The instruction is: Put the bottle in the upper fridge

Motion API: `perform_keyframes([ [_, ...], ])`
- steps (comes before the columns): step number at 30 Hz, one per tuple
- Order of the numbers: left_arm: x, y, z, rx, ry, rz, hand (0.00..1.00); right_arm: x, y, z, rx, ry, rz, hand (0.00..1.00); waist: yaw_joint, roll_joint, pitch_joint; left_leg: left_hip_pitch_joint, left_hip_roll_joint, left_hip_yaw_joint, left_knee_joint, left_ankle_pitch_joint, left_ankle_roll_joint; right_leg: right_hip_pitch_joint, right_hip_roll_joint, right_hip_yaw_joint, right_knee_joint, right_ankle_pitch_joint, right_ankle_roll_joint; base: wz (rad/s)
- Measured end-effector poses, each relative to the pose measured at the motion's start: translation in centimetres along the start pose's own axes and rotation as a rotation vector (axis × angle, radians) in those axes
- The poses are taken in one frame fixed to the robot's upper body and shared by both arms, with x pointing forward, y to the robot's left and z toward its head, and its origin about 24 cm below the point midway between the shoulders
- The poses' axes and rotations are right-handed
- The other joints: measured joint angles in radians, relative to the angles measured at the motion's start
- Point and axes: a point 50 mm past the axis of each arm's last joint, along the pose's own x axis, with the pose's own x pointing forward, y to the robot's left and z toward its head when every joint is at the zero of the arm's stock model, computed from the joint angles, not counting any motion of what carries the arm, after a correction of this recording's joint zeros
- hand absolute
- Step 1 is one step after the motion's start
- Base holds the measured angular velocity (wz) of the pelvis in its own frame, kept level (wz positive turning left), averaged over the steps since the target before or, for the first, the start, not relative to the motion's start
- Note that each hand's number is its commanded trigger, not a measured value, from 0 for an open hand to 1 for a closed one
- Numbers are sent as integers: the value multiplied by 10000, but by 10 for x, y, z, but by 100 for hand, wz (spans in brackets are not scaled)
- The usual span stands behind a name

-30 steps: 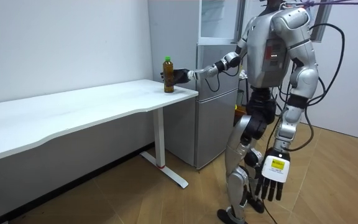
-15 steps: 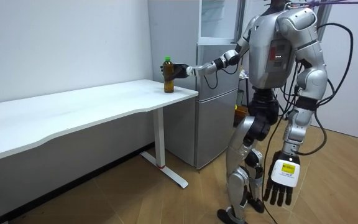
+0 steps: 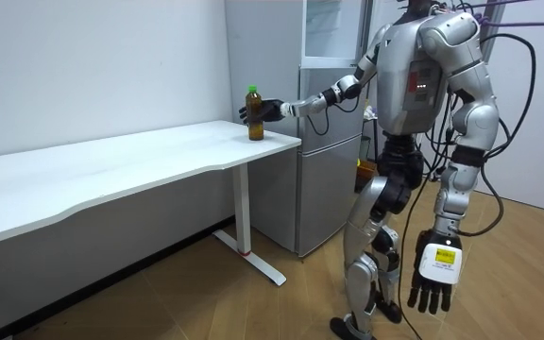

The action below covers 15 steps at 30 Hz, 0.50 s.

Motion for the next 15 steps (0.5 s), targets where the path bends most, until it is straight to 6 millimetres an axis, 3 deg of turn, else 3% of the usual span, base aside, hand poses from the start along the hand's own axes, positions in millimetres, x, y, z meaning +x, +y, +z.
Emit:
perform_keyframes([
  [8,0,0,-1,28,54,-8,0,2,0,-4,72,303,723,100,66,27,21,182,94,208,-87,2,7,54,-86,209,49,1,-2,-8],
  [15,-2,2,-8,-52,184,79,0,1,3,-6,1234,1004,1276,100,-35,39,16,370,127,400,-219,11,26,128,-23,383,12,1,-2,-6],
])
